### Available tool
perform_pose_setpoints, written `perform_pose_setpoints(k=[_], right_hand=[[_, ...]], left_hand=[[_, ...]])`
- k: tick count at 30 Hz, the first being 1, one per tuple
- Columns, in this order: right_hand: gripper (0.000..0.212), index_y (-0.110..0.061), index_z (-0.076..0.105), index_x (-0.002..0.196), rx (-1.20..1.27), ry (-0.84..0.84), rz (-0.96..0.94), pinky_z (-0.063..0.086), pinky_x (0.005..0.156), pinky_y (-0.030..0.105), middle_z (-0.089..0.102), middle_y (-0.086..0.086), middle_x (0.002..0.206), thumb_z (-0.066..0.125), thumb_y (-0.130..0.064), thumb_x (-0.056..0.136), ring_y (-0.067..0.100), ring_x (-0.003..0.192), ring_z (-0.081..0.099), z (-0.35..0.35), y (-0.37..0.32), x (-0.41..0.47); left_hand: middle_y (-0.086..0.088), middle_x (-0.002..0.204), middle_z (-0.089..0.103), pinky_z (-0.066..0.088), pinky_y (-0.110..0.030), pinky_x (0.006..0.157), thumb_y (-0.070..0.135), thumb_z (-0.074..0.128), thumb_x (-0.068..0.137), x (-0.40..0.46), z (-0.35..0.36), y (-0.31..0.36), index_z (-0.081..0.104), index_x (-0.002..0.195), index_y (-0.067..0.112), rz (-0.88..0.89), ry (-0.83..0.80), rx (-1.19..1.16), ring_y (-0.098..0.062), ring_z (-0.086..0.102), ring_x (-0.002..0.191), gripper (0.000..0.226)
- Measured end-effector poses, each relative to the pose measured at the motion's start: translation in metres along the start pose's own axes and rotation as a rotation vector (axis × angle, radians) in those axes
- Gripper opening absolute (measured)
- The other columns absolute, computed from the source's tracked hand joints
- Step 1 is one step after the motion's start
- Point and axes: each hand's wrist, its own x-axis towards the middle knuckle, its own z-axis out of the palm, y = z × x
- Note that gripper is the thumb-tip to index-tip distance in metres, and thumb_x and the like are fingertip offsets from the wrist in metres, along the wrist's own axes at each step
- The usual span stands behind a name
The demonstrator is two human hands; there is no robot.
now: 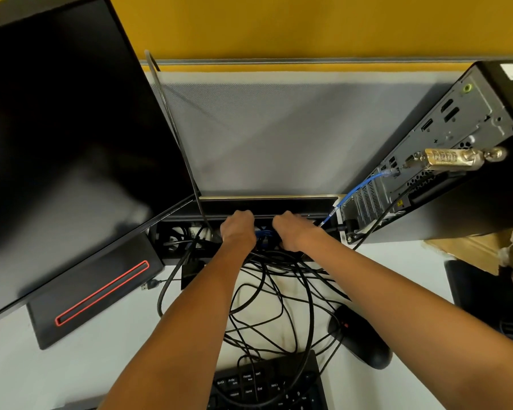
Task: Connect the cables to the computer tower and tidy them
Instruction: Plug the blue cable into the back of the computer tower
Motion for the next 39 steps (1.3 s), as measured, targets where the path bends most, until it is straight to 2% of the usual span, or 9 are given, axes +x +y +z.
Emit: perform_pose_setpoints(k=[4,7,12,22,27,31,34,36,39], right_hand=[[0.037,-0.003,0.054,0.127,0.017,-0.108,0.011,0.046,0.071,0.027,0.050,0.016,0.125,0.052,0.004,0.090,0.027,0.093,0.060,-0.006,-0.004,0.001],[0.039,-0.003,0.054,0.127,0.056,-0.102,0.035,0.046,0.059,0.026,0.048,0.017,0.126,0.055,0.004,0.089,0.026,0.083,0.057,-0.013,0.001,-0.001],[0.036,-0.008,0.059,0.117,0.070,0.103,0.054,0.050,0.079,0.036,0.057,0.016,0.115,0.058,0.009,0.085,0.032,0.103,0.061,0.005,-0.004,-0.004],[0.038,-0.007,0.060,0.118,0.040,0.107,0.142,0.050,0.074,0.037,0.062,0.016,0.114,0.061,0.010,0.083,0.033,0.106,0.062,0.008,-0.017,0.010],[0.037,-0.004,0.057,0.120,0.051,0.043,0.095,0.049,0.078,0.036,0.058,0.017,0.119,0.058,0.009,0.086,0.033,0.106,0.061,0.006,-0.013,0.009],[0.027,-0.001,0.060,0.112,0.112,-0.086,0.051,0.049,0.065,0.030,0.059,0.016,0.108,0.057,0.003,0.085,0.028,0.083,0.062,-0.006,-0.005,0.005],[0.019,-0.002,0.060,0.102,0.133,-0.138,0.100,0.049,0.061,0.028,0.060,0.012,0.092,0.062,-0.003,0.084,0.023,0.073,0.060,-0.019,-0.003,0.003],[0.026,0.000,0.059,0.111,0.146,-0.102,0.135,0.052,0.070,0.029,0.060,0.013,0.099,0.063,-0.003,0.085,0.026,0.085,0.063,-0.020,-0.007,0.004],[0.042,0.002,0.051,0.129,0.088,-0.043,0.202,0.049,0.090,0.037,0.050,0.017,0.130,0.058,0.003,0.088,0.033,0.116,0.055,-0.012,-0.016,0.006]], left_hand=[[-0.012,0.116,0.060,0.050,-0.034,0.082,0.003,0.067,0.084,-0.003,-0.001,0.001,0.055,0.119,0.006,0.011,0.018,0.038,-0.028,0.059,0.108,0.037],[-0.012,0.116,0.060,0.050,-0.034,0.082,0.004,0.066,0.085,-0.005,-0.001,0.001,0.054,0.119,0.006,0.007,0.036,0.045,-0.028,0.059,0.109,0.037],[-0.012,0.113,0.061,0.050,-0.033,0.080,0.002,0.067,0.083,-0.010,0.001,0.000,0.054,0.115,0.006,0.021,0.111,0.044,-0.029,0.060,0.106,0.035],[-0.015,0.111,0.059,0.051,-0.032,0.082,-0.007,0.060,0.086,-0.020,0.004,0.004,0.055,0.114,0.002,0.093,0.177,0.013,-0.028,0.061,0.103,0.030],[-0.016,0.115,0.059,0.050,-0.033,0.082,0.002,0.060,0.088,-0.011,0.003,0.004,0.056,0.116,0.001,0.080,-0.024,-0.048,-0.029,0.060,0.104,0.029],[-0.008,0.081,0.057,0.045,-0.026,0.071,0.005,0.055,0.091,0.002,-0.003,-0.001,0.059,0.112,-0.003,0.106,-0.234,-0.095,-0.022,0.057,0.080,0.023],[-0.009,0.085,0.055,0.044,-0.026,0.073,0.005,0.052,0.093,0.006,-0.002,0.000,0.056,0.116,-0.003,0.083,-0.298,-0.096,-0.026,0.060,0.093,0.026],[-0.015,0.109,0.060,0.046,-0.028,0.078,0.007,0.052,0.093,0.009,0.002,-0.001,0.055,0.118,-0.003,0.066,-0.310,-0.109,-0.028,0.060,0.104,0.027],[-0.016,0.119,0.058,0.048,-0.028,0.084,0.007,0.054,0.093,0.013,0.007,-0.002,0.054,0.120,-0.003,0.047,-0.281,-0.125,-0.027,0.059,0.107,0.029]])
